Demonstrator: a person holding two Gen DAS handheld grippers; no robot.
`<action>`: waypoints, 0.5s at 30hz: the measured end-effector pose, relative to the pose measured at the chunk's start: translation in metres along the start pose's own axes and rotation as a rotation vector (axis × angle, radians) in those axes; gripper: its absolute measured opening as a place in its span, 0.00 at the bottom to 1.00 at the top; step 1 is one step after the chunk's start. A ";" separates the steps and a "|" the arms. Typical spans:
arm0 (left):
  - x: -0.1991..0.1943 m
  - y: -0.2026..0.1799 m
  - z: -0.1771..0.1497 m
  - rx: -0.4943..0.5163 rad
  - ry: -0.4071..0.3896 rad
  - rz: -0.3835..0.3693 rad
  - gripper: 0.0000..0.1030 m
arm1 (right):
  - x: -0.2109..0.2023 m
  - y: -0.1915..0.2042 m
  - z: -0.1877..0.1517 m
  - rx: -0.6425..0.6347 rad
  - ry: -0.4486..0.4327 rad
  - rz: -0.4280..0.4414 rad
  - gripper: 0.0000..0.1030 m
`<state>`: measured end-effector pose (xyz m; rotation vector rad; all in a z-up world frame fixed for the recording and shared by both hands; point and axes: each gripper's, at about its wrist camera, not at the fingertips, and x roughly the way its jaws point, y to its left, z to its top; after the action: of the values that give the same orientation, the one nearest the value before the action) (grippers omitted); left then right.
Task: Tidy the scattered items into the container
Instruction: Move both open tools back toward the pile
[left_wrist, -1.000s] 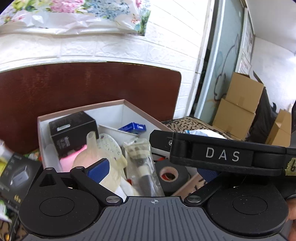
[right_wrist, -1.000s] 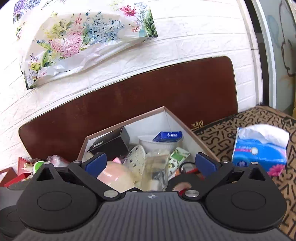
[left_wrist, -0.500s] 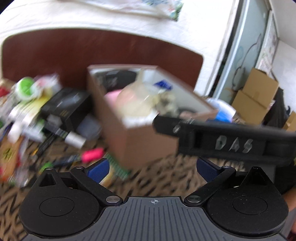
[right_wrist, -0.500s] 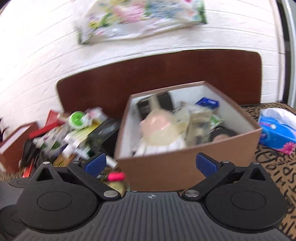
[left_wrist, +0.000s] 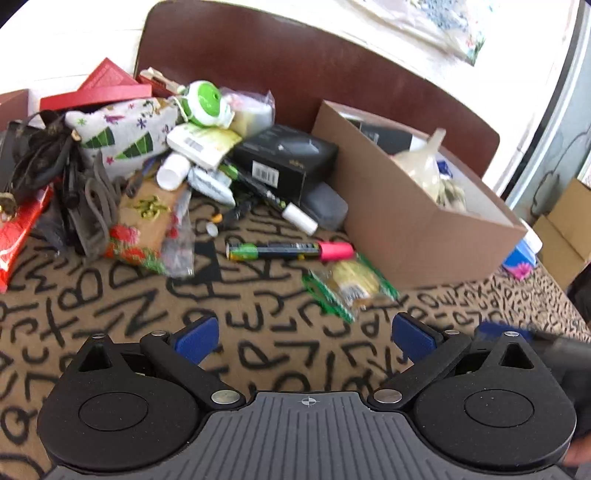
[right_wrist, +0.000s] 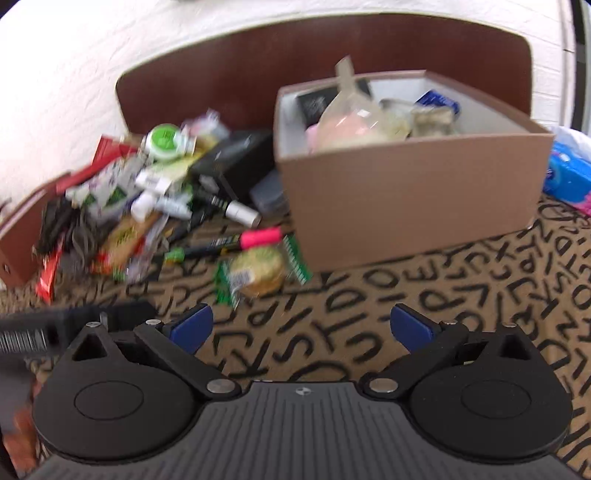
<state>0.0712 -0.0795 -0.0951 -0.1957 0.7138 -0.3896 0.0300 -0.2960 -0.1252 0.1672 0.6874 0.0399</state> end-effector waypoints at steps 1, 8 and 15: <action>0.002 0.002 0.003 0.005 -0.006 -0.001 1.00 | 0.002 0.004 -0.002 -0.010 0.009 0.006 0.97; 0.024 0.008 0.024 0.075 -0.035 -0.002 0.97 | 0.014 0.027 0.001 -0.074 0.024 0.042 0.97; 0.060 0.012 0.053 0.145 -0.029 -0.025 0.94 | 0.033 0.031 0.005 -0.074 0.048 0.044 0.96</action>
<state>0.1509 -0.0910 -0.0955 -0.0731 0.6527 -0.4595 0.0592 -0.2627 -0.1374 0.1108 0.7295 0.1115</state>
